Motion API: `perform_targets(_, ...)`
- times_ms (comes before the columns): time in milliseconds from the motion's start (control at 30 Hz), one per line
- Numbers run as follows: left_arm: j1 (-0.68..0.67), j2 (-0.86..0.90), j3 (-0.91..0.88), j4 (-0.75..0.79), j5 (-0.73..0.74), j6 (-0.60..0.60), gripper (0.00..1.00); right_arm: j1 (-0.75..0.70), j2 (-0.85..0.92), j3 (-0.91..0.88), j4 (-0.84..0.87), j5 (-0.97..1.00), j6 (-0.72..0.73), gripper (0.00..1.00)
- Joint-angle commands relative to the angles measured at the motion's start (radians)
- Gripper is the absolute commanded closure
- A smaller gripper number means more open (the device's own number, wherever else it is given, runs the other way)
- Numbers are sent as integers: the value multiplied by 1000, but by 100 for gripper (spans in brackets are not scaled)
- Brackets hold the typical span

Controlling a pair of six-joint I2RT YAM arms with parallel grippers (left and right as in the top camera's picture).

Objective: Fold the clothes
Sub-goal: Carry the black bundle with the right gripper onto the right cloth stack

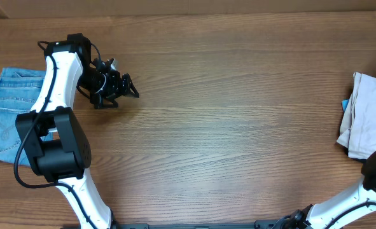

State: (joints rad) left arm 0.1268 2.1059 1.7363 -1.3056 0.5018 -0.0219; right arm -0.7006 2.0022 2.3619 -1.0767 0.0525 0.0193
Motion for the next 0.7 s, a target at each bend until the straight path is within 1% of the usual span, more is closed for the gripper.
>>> perform_targets(0, 3, 7, 11, -6, 15, 19, 15, -8, -31, 15, 3, 114, -55, 96)
perform_targets(133, 4, 7, 11, -14, 13, 23, 15, -11, -29, 5, 2, 213, -80, 96)
perform_targets(167, 4, 7, 11, -15, 11, 24, 15, -14, -29, -7, 1, 213, -92, 96)
perform_targets(367, 4, 7, 11, -17, 11, 28, 14, 2, -29, -222, -14, 199, -106, 96)
perform_targets(467, 4, 7, 11, -19, 12, 42, 15, 53, -29, -304, -84, 137, -106, 96)
perform_targets(533, 3, 7, 11, -25, 12, 45, 15, 91, -29, -314, -144, 82, -94, 96)
perform_targets(600, 4, 7, 11, -26, 12, 46, 15, 122, -29, -314, -203, -37, -4, 96)
perform_targets(667, 4, 7, 11, -25, 12, 46, 15, 151, -29, -314, -282, -103, 30, 96)
